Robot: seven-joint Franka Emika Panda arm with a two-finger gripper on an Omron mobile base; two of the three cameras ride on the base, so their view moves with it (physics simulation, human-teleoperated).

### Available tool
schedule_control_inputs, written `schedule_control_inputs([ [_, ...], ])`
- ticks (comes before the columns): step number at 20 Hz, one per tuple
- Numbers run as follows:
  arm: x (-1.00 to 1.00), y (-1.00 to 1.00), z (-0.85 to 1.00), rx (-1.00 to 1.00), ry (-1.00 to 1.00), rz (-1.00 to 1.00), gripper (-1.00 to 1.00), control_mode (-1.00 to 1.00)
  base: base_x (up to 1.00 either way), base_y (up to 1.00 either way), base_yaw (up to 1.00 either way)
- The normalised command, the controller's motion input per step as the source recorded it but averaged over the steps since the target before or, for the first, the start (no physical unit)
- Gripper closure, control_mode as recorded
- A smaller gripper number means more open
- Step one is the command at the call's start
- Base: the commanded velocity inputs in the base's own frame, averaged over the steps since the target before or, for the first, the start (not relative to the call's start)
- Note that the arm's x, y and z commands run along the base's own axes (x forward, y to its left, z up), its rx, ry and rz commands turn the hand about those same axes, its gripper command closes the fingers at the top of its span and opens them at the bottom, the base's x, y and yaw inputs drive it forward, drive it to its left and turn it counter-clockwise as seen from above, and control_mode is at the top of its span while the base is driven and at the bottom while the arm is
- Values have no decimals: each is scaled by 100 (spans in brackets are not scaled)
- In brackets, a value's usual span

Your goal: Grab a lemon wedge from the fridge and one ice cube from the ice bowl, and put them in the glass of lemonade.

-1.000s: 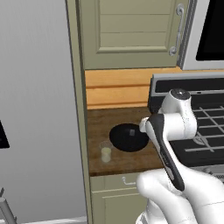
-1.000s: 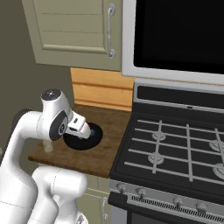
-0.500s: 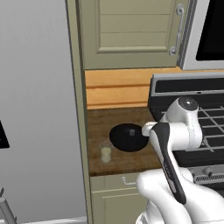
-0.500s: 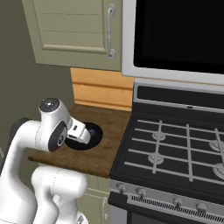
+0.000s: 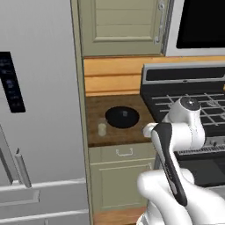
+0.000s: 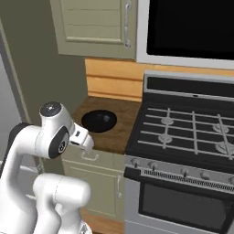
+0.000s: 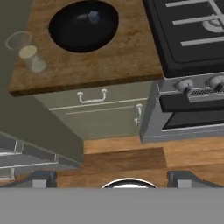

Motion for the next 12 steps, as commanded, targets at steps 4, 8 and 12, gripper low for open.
schedule_control_inputs([
  [4, 0, 0, 0, 0, 0, 0, -100, 100, -99, 76, -4],
  [8, 0, 0, 0, 0, 0, 0, -100, 100, -44, 100, 0],
  [12, 0, 0, 0, 0, 0, 0, -100, 100, -13, 100, -2],
])
